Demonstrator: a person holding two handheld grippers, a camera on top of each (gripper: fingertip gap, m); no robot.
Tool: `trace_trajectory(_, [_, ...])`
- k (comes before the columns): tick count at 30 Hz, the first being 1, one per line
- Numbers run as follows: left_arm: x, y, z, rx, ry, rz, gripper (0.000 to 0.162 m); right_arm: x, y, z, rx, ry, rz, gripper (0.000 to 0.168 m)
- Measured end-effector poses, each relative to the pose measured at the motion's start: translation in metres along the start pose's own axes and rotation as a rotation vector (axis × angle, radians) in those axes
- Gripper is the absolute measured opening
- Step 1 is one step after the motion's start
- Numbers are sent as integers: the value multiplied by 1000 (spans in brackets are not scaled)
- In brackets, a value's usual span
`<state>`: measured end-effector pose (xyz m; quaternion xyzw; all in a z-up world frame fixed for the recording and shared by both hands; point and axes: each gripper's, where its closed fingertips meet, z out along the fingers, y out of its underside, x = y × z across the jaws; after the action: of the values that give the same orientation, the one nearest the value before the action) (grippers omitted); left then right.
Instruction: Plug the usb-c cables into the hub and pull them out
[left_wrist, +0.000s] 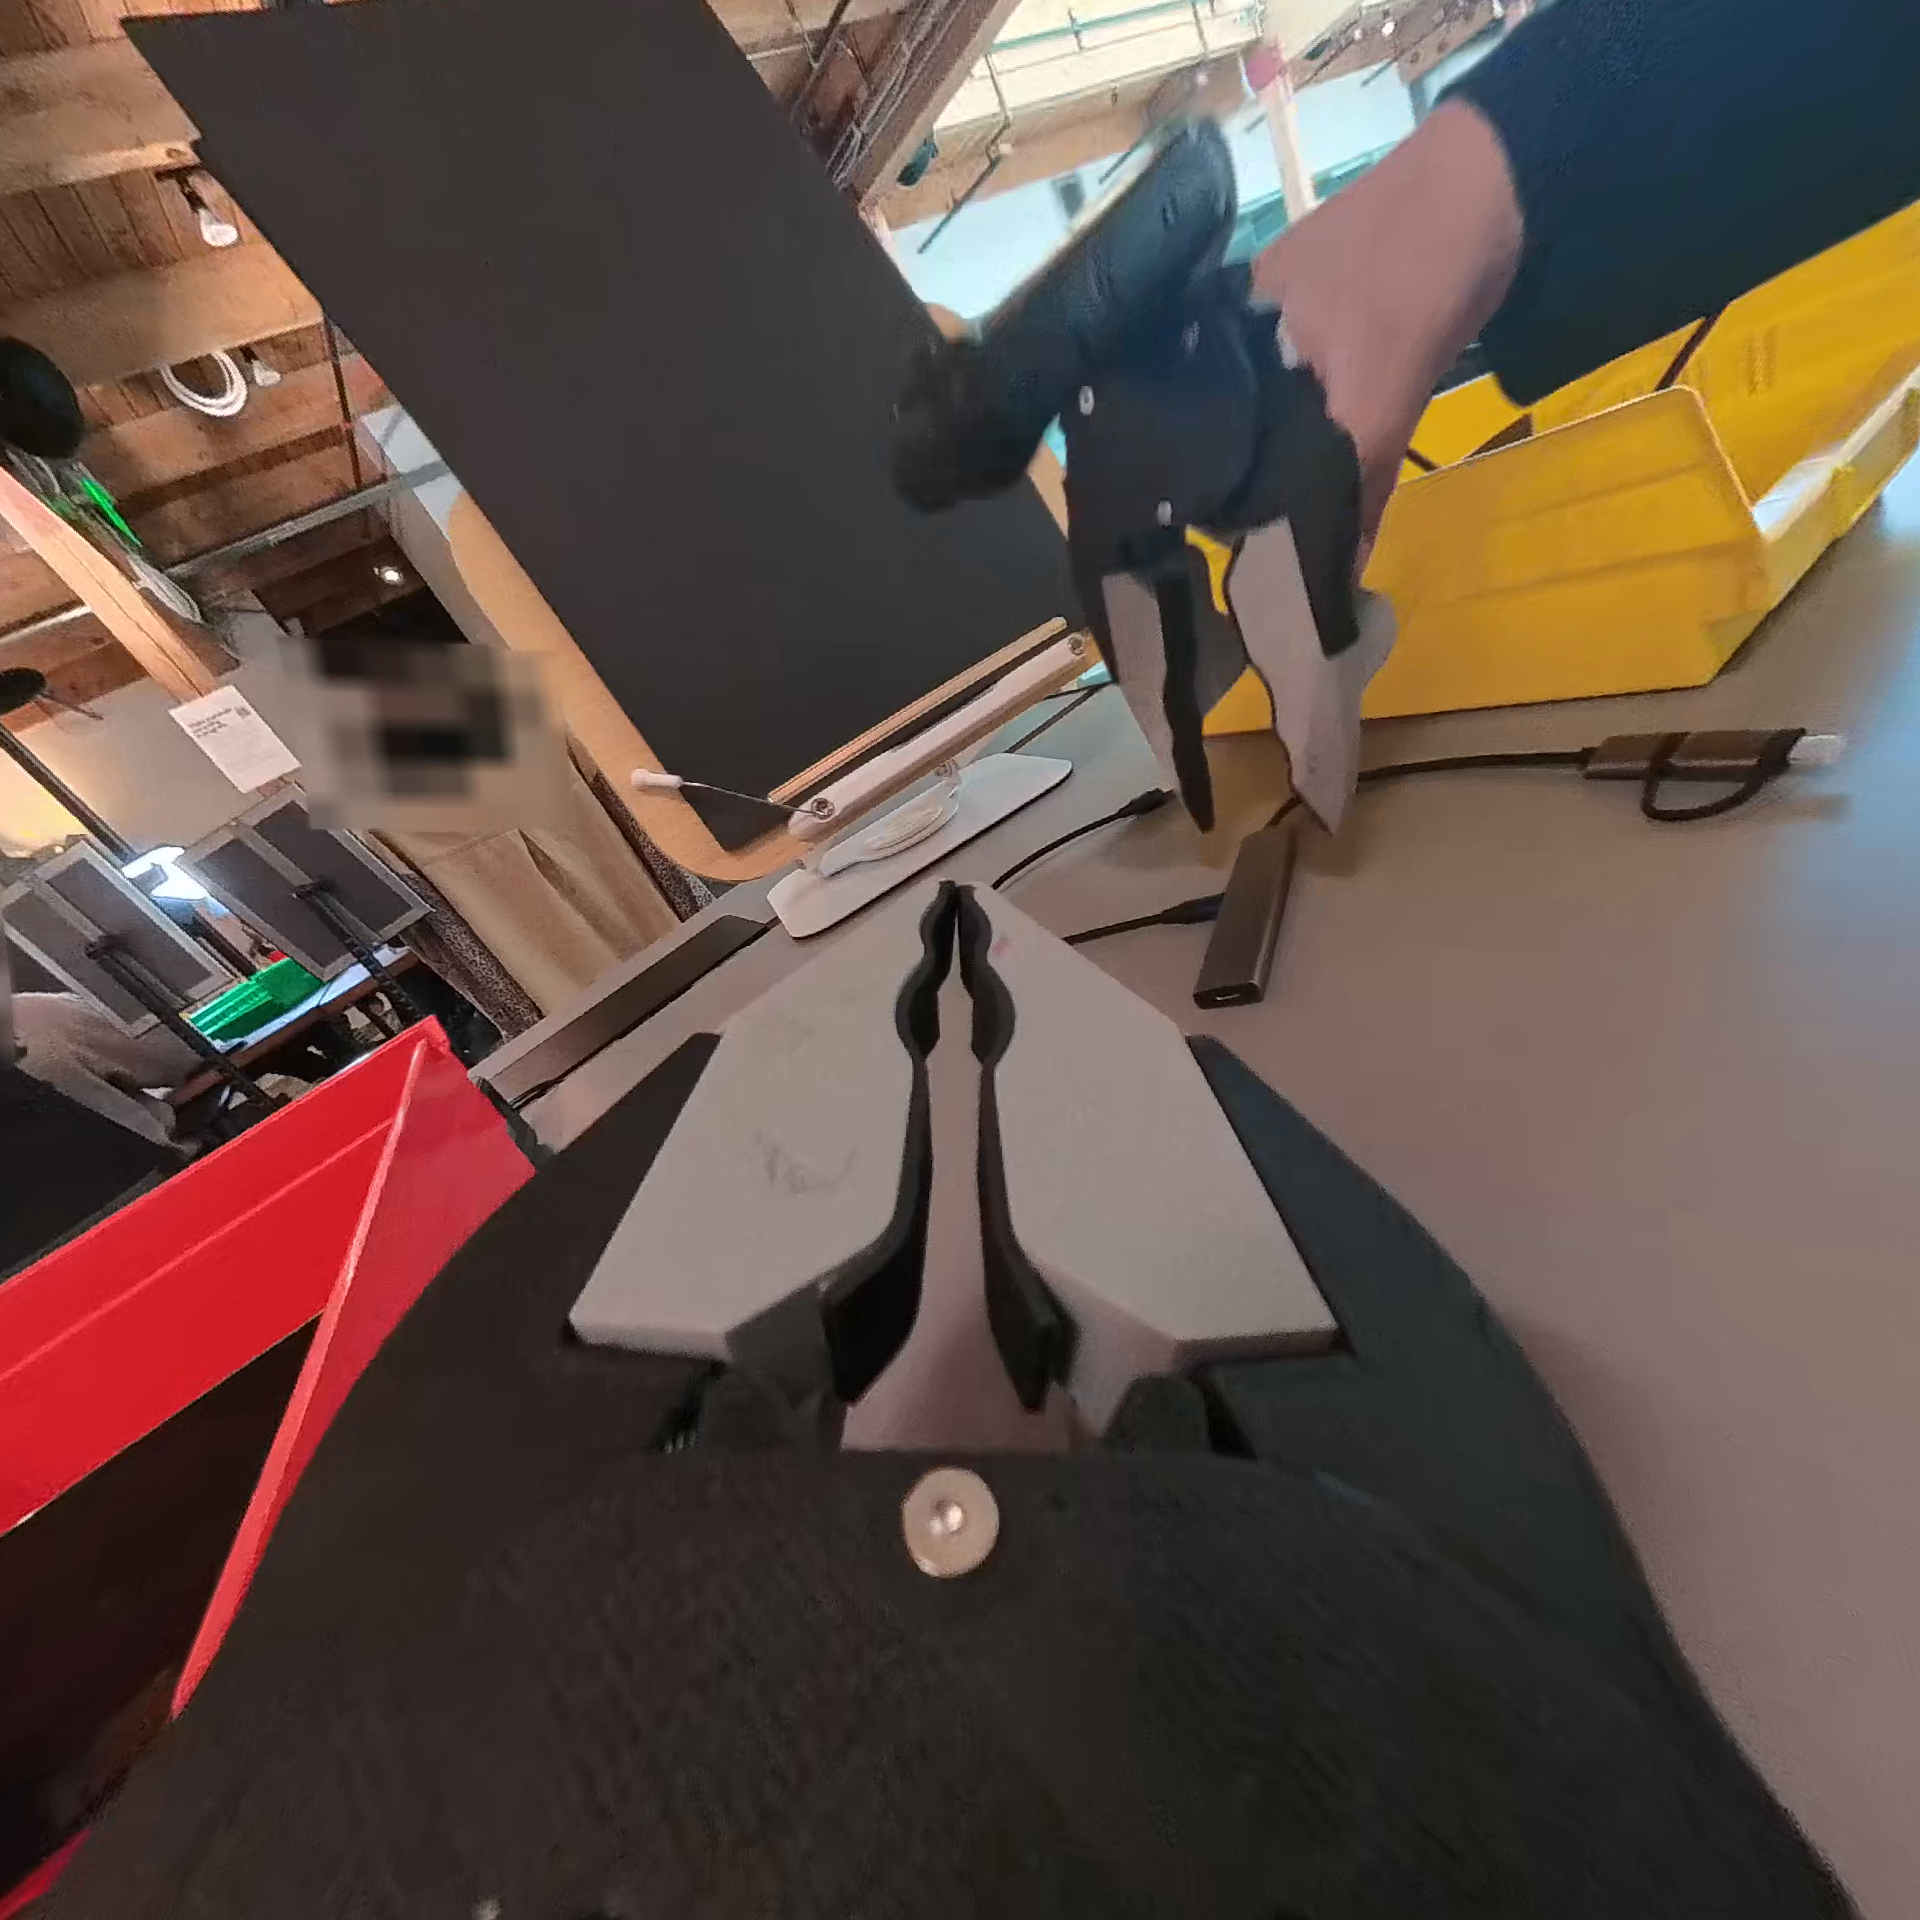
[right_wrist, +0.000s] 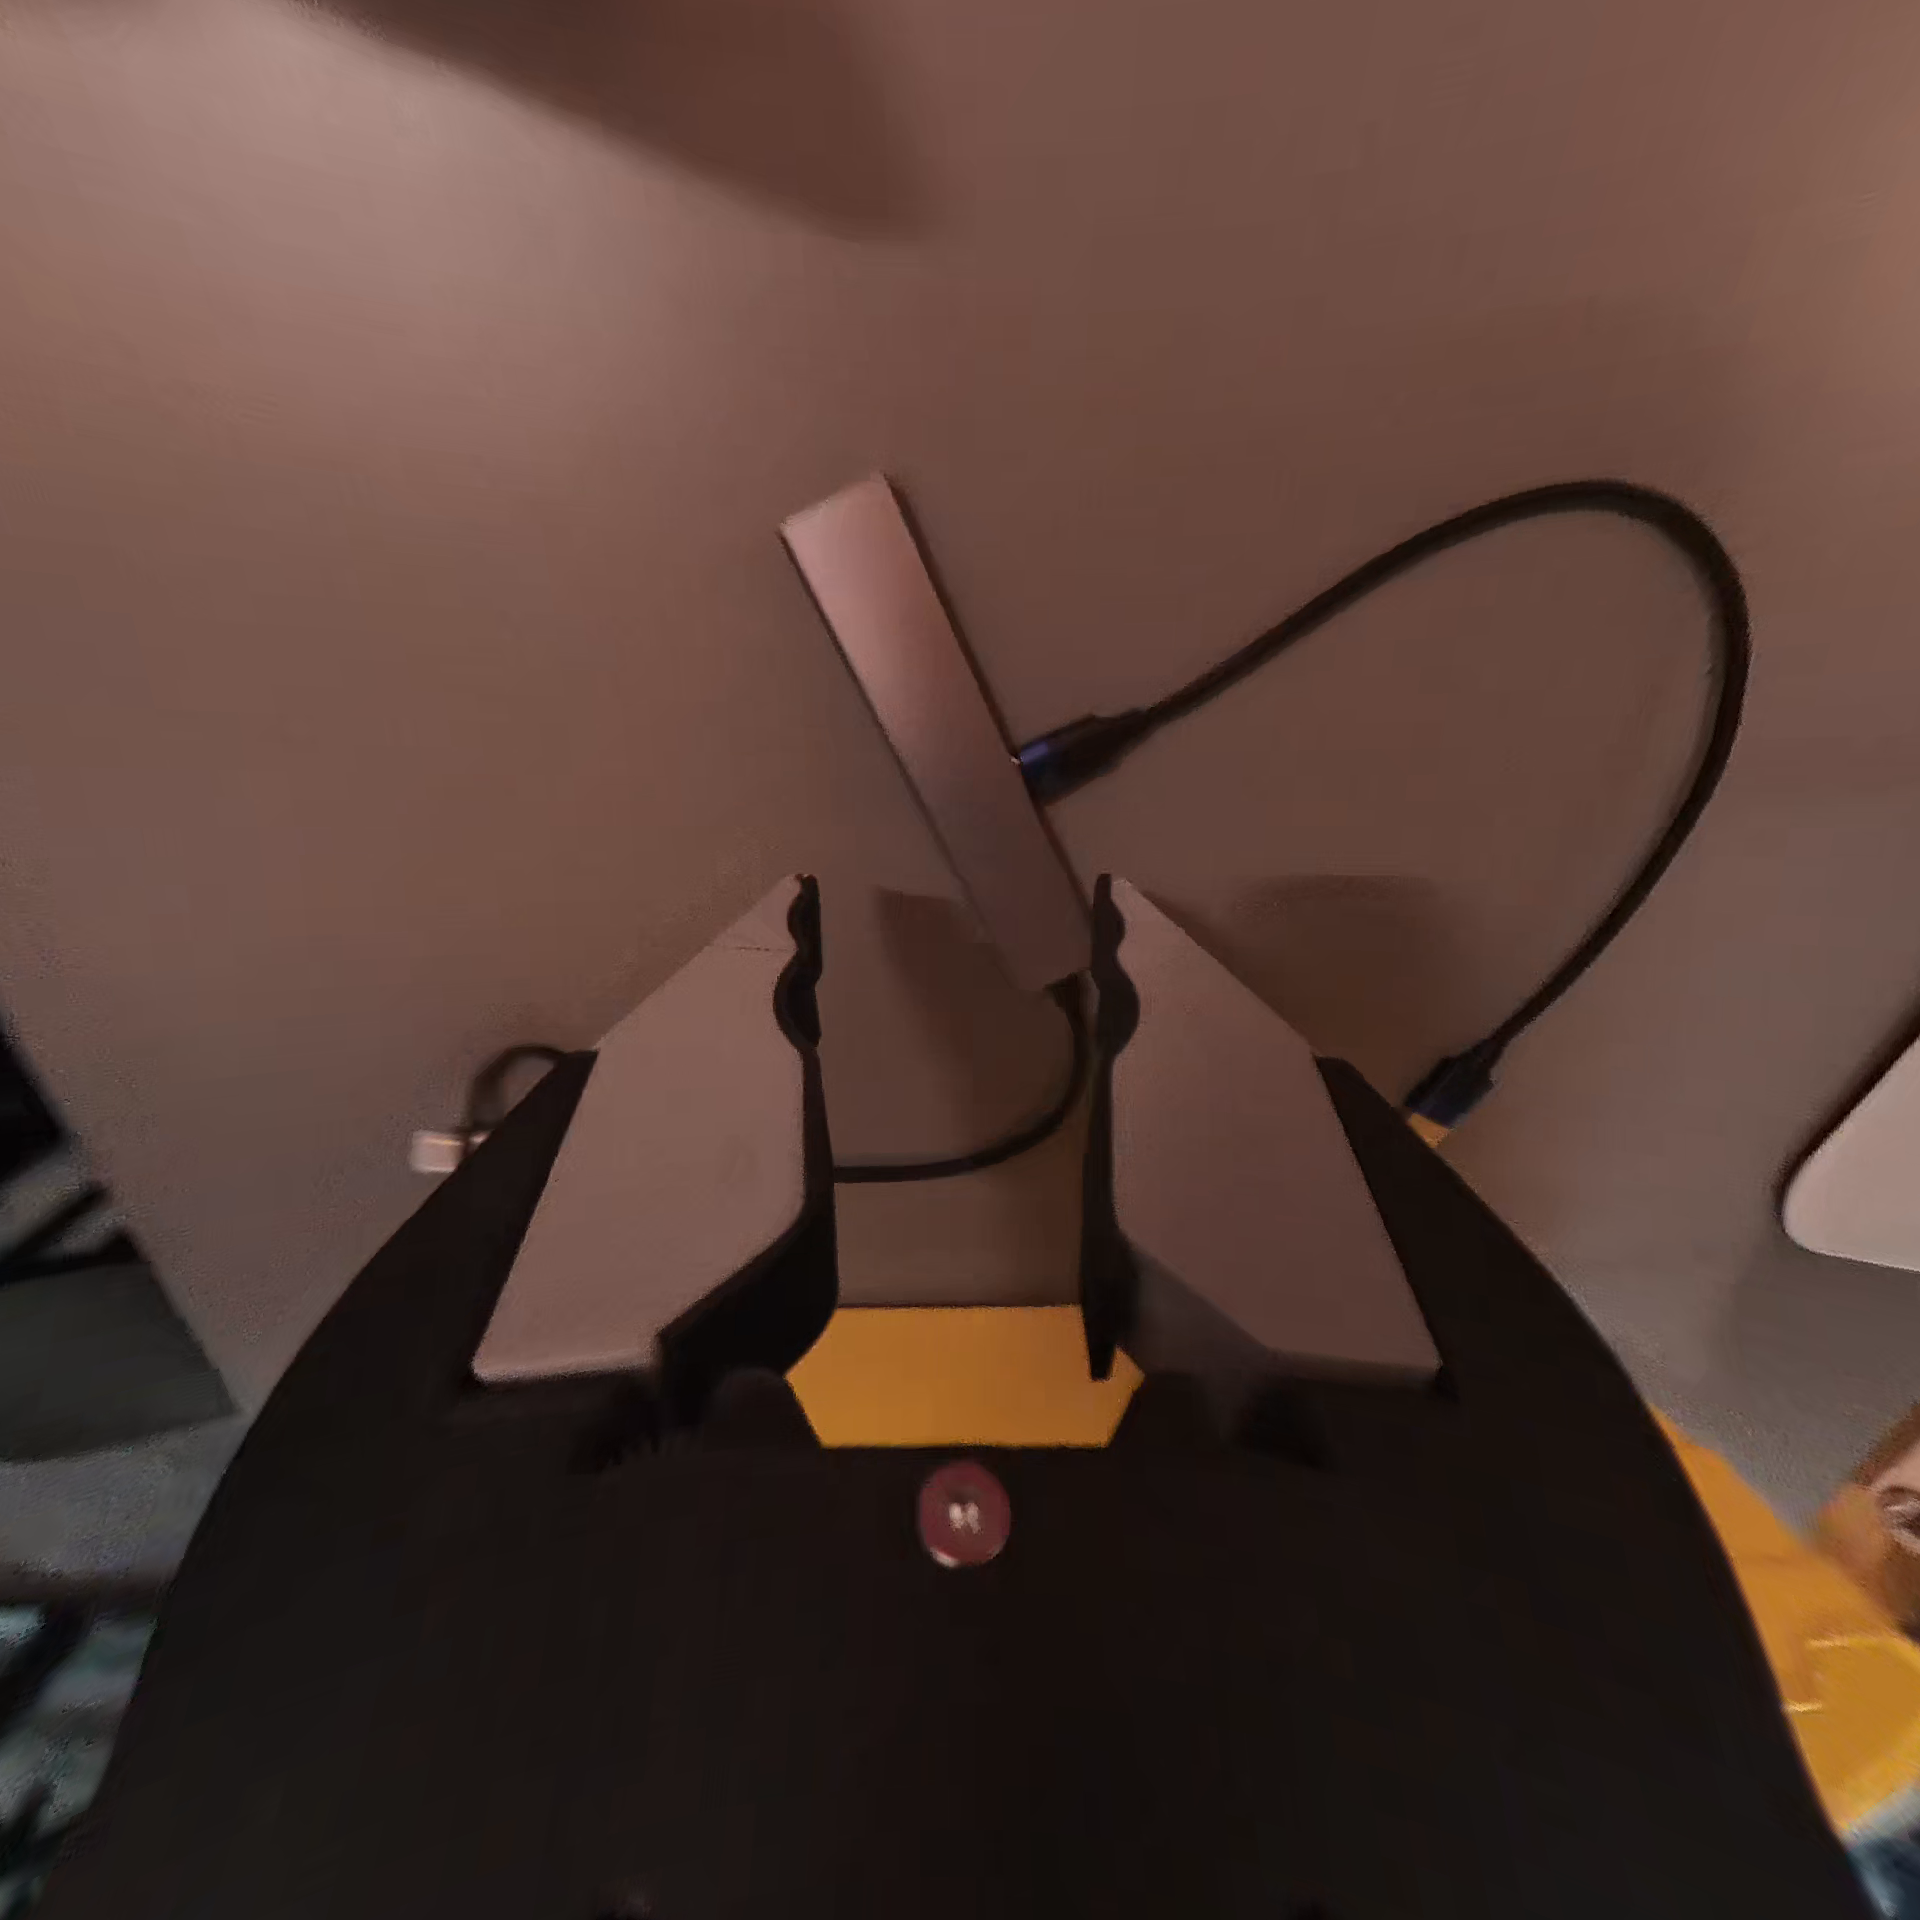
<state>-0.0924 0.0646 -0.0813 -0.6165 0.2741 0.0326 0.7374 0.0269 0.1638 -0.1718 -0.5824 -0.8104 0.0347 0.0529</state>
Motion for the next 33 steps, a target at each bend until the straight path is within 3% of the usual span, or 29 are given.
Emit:
trace_trajectory(4, [1, 1, 0, -6, 8, 3, 0, 17, 13, 23, -107, 8, -87, 35])
trace_trajectory(9, [1, 3, 1, -24, 1, 6, 0, 11, -1, 24, 24, -43, -149, 22])
trace_trajectory(15, [-6, 5, 1, -33, -39, 15, 0, 7, -13, 15, 76, 9, -136, 20])
trace_trajectory(19, [-11, 6, 1, -40, -66, 11, 0, -1, -31, -31, 238, 41, -97, 19])
trace_trajectory(25, [-13, 8, 1, -45, -80, 25, 0, -1, -30, -139, 462, 143, -19, 19])
trace_trajectory(29, [-15, 8, 0, -48, -89, 30, 0, 1, -5, -210, 546, 266, 28, 19])
trace_trajectory(33, [-16, 8, 0, -45, -92, 24, 0, -5, 41, -268, 566, 380, 80, 19])
